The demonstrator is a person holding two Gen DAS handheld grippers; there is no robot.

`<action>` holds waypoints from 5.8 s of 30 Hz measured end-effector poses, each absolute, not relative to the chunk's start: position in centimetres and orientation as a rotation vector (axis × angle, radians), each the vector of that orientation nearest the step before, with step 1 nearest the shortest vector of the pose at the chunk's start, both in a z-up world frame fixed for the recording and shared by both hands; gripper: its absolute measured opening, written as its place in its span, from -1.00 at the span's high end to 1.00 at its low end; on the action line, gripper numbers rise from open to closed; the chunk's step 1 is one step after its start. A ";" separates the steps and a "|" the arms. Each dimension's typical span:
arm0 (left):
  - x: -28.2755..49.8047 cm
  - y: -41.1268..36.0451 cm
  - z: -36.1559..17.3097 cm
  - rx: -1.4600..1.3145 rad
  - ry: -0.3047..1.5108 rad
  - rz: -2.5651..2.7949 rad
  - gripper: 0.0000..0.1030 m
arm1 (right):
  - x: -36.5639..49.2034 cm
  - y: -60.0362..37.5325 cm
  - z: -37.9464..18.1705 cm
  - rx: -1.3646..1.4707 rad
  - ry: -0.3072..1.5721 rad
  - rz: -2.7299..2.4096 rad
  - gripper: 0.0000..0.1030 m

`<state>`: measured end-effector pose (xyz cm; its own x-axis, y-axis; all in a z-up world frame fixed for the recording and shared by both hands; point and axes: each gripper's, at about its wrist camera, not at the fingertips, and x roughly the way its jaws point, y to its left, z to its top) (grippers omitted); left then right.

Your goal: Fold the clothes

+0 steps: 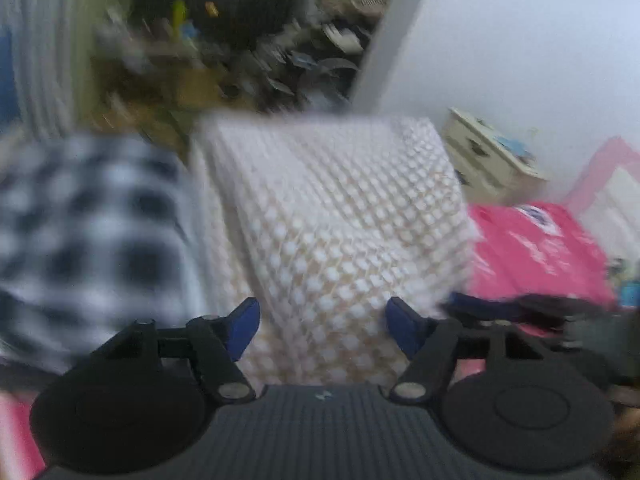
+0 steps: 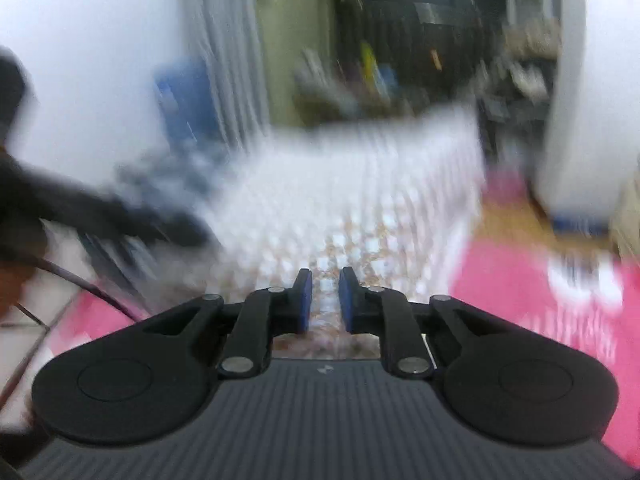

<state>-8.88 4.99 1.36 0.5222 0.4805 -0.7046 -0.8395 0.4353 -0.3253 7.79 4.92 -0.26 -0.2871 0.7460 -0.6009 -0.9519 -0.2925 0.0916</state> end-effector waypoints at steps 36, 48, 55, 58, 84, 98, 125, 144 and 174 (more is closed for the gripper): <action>-10.2 4.4 -2.1 -0.569 0.461 0.842 -0.86 | 18.8 26.1 -2.0 -0.033 1.103 1.796 0.02; -11.3 4.4 -2.4 -0.612 0.451 0.842 -0.86 | -7.1 29.0 5.9 -0.999 0.553 2.159 -0.65; -10.9 4.4 -1.6 -0.548 0.475 0.837 -0.83 | -13.1 31.9 0.2 -1.412 0.578 1.984 -0.29; -10.8 5.3 -1.4 -0.537 0.485 0.813 -0.83 | -11.1 31.0 1.4 -1.359 0.540 1.929 -0.27; -14.6 5.8 -3.4 -0.910 0.382 0.724 -0.76 | 9.7 24.5 2.6 -0.356 0.942 1.825 -0.64; -16.0 6.6 4.3 -0.683 0.443 0.802 -0.61 | 12.9 17.6 5.7 -0.251 0.727 1.815 -0.46; -6.4 6.3 3.3 -0.396 0.668 0.739 -0.52 | 6.2 8.3 3.6 -0.649 0.620 1.746 0.63; -16.5 -11.3 15.8 -0.605 0.628 1.159 -0.98 | 1.9 -13.4 10.2 -0.526 0.818 1.396 0.14; -21.6 -12.0 16.2 -0.606 0.710 1.385 -0.99 | -6.5 -13.3 12.1 -0.674 0.694 1.455 -0.62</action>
<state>-21.58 -12.00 16.15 0.0460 0.6556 -0.7537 -0.9947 0.0995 0.0258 -6.45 -13.30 12.12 -0.0010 0.6397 -0.7686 -0.9999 0.0096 0.0092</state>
